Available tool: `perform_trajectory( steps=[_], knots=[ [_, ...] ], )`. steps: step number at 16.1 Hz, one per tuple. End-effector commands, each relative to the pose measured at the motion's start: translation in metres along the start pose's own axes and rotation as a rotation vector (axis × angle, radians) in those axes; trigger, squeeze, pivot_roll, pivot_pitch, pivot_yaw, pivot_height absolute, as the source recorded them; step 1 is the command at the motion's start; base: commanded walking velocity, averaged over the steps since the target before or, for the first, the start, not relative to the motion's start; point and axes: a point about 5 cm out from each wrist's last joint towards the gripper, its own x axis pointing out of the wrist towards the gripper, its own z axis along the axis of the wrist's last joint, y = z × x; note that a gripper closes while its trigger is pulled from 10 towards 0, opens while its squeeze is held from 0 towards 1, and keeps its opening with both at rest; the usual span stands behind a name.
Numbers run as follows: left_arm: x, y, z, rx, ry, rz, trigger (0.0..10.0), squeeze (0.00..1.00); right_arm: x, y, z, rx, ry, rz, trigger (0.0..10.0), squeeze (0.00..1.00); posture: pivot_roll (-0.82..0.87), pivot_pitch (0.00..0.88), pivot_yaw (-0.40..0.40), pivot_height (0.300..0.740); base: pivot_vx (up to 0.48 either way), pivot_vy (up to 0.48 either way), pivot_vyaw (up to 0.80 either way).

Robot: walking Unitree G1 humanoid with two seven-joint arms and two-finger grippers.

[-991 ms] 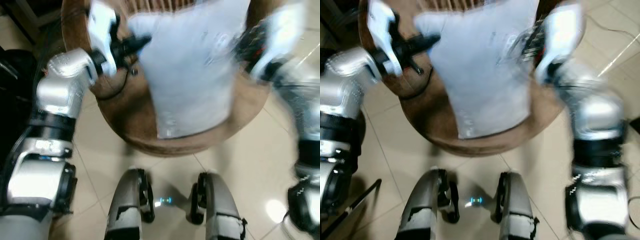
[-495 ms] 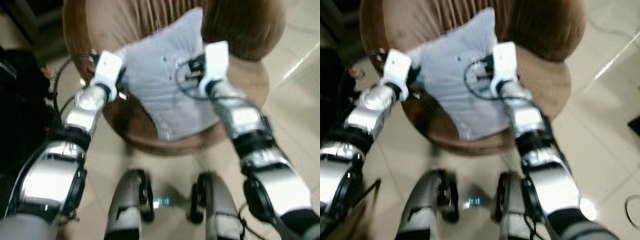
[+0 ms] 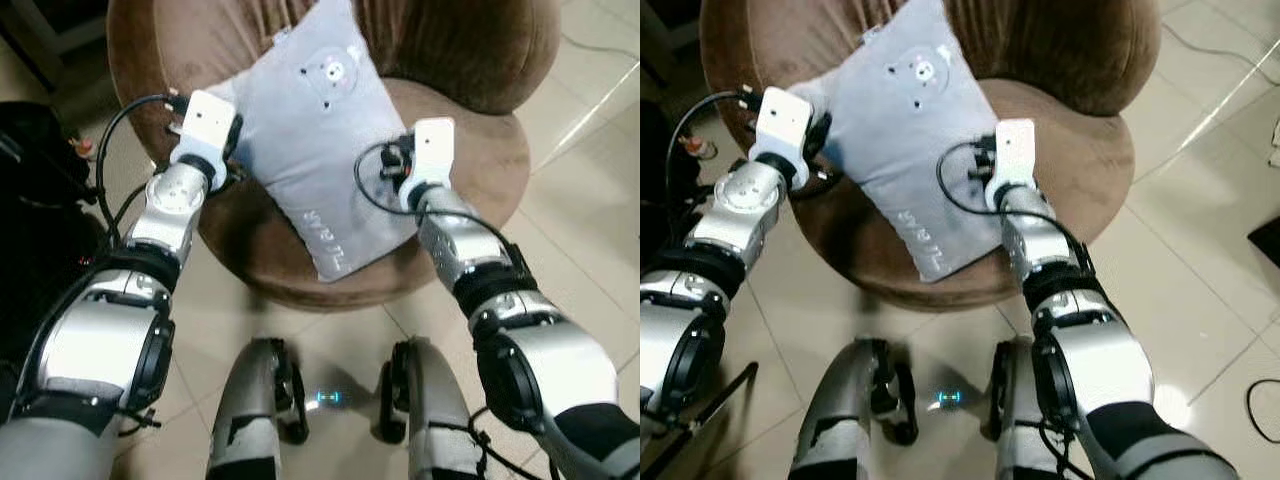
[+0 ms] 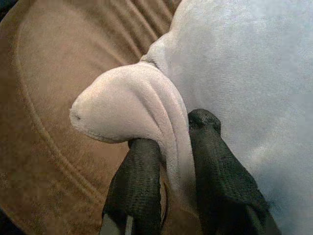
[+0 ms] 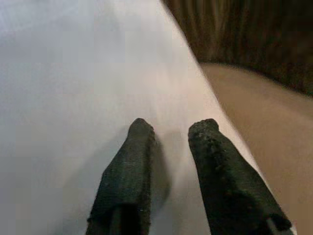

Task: Move the pillow to the sofa from floor

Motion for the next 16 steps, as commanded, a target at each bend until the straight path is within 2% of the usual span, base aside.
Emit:
perform_trajectory(
  steps=[1,4,5,6,7,8,9,10,12,13,15,16],
  knots=[
    [-0.001,-0.002,-0.005,0.007,0.016,-0.023,10.0,1.00,0.002,0.003,0.006,0.029,-0.035,0.008,10.0,1.00,-0.03,0.335,0.042,0.639,0.000,0.000,0.00],
    [-0.002,0.005,-0.004,0.036,0.008,0.029,10.0,1.00,0.003,0.003,0.013,0.061,-0.083,0.031,10.0,1.00,-0.04,0.316,0.037,0.639,0.000,0.000,0.00],
    [-0.005,0.018,-0.006,0.127,0.021,0.097,10.0,1.00,0.003,0.002,0.012,0.015,-0.081,0.014,10.0,1.00,-0.05,0.316,0.037,0.639,0.000,0.000,0.00],
    [-0.006,0.024,-0.007,0.154,0.030,0.118,10.0,0.00,0.002,0.002,0.010,-0.008,-0.075,0.015,10.0,0.00,-0.06,0.314,0.036,0.639,0.000,0.000,0.00],
    [-0.007,0.028,-0.008,0.156,0.037,0.126,10.0,0.00,0.001,0.002,0.008,-0.004,-0.074,0.028,10.0,0.00,-0.06,0.314,0.036,0.639,0.000,0.000,0.00],
    [-0.007,0.035,-0.006,0.104,0.053,0.129,10.0,0.00,0.000,0.001,0.006,-0.002,-0.080,0.036,10.0,0.00,-0.06,0.313,0.035,0.639,0.000,0.000,0.00],
    [-0.007,0.036,-0.006,0.099,0.056,0.130,10.0,0.00,0.000,0.002,0.006,-0.002,-0.080,0.037,10.0,0.00,-0.06,0.314,0.037,0.639,0.000,0.000,0.00],
    [-0.007,0.046,-0.001,0.008,0.037,0.163,10.0,0.00,0.000,-0.001,0.006,-0.002,-0.082,0.033,10.0,0.00,-0.05,0.313,0.038,0.639,0.000,0.000,0.00],
    [-0.007,0.048,0.004,0.105,0.017,0.127,10.0,0.00,-0.001,-0.006,0.005,0.004,-0.081,0.008,10.0,0.00,-0.05,0.313,0.038,0.639,0.000,0.000,0.00],
    [-0.005,0.045,0.010,0.142,-0.014,0.106,10.0,1.00,-0.001,-0.006,0.005,0.011,-0.087,0.005,10.0,0.00,-0.05,0.300,0.041,0.639,0.000,0.000,0.00],
    [-0.002,0.030,0.011,-0.050,-0.069,0.083,10.0,1.00,-0.003,-0.003,0.001,0.027,-0.093,0.023,10.0,0.00,-0.03,0.254,0.052,0.639,0.000,0.000,0.00],
    [-0.002,0.011,0.008,-0.134,-0.091,0.008,10.0,0.00,-0.006,-0.004,-0.002,0.032,-0.106,0.026,10.0,0.00,-0.03,0.254,0.052,0.639,0.000,0.000,0.00]
  ],
)
